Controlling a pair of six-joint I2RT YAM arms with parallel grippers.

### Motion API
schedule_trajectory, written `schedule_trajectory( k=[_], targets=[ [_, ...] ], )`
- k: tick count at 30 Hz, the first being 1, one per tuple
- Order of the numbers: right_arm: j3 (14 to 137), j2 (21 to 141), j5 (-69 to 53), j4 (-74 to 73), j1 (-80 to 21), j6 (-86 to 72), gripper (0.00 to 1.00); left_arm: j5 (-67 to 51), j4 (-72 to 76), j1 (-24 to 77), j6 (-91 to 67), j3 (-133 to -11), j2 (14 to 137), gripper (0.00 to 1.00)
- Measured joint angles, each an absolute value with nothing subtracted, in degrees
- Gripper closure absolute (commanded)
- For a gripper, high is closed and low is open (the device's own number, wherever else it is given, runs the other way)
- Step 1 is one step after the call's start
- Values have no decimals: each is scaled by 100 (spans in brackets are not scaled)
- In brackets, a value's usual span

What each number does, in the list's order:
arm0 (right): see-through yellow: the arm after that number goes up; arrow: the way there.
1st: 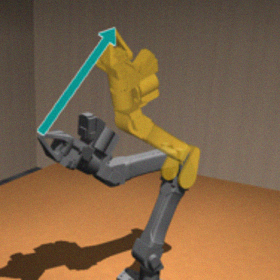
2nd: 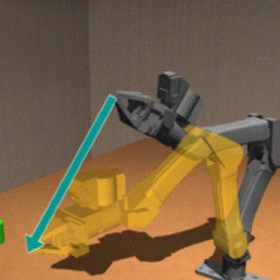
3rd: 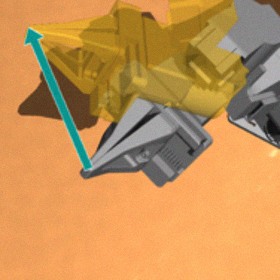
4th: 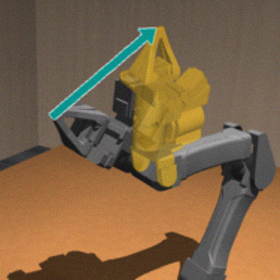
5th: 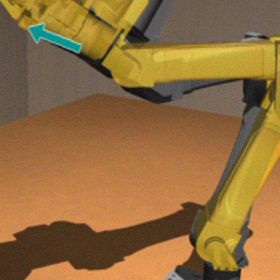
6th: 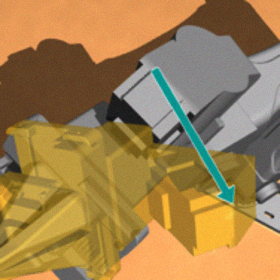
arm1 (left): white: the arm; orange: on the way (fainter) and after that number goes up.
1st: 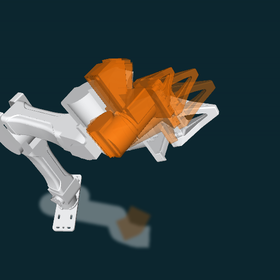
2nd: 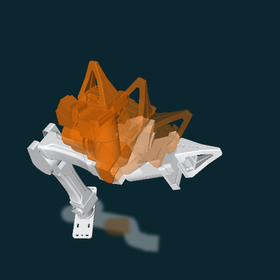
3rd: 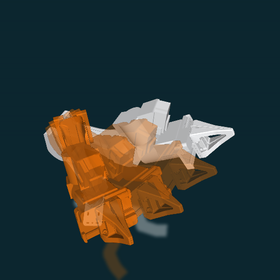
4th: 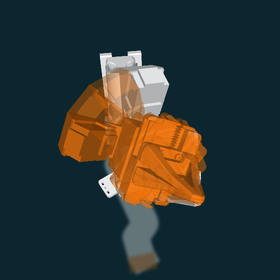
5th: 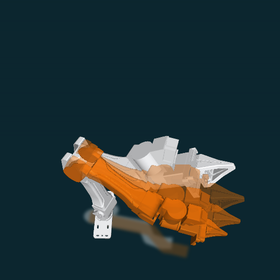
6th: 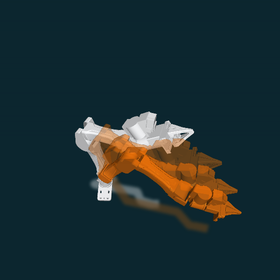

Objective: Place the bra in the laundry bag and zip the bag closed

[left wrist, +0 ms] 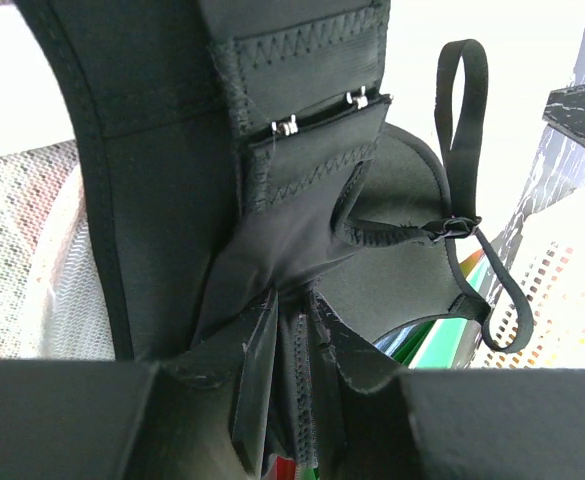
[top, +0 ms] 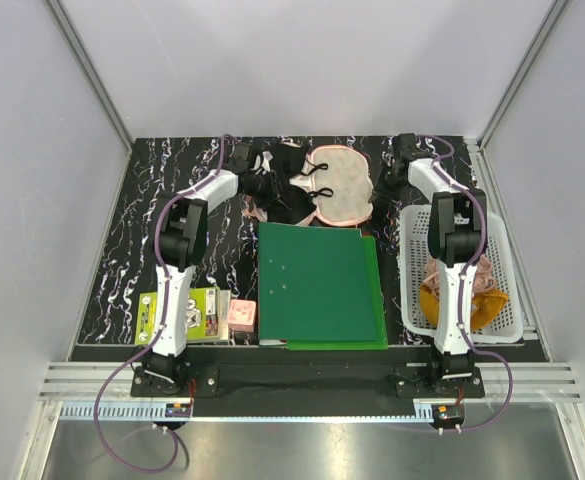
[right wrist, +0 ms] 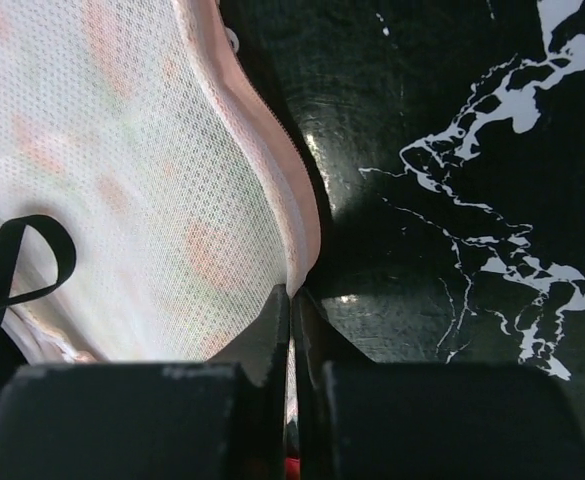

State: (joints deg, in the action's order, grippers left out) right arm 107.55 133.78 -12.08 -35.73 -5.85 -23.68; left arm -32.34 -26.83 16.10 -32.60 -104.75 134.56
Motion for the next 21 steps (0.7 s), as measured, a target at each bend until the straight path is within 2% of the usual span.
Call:
schedule_trajectory(
  k=[8,14,21],
  targets=[
    [10641,12752,-1330,-3481,-790,-2377,100,-3232,-2683,1612,-3260,-10475,13454,75],
    [10827,11979,-1594,-3363,-1570,-2515,100,-3225,-2689,1612,-3258,-10486,13454,75],
    [11675,12197,-1964,-3267,-2464,-2792,100,-3148,-2696,1612,-3227,-10499,13454,76]
  ],
)
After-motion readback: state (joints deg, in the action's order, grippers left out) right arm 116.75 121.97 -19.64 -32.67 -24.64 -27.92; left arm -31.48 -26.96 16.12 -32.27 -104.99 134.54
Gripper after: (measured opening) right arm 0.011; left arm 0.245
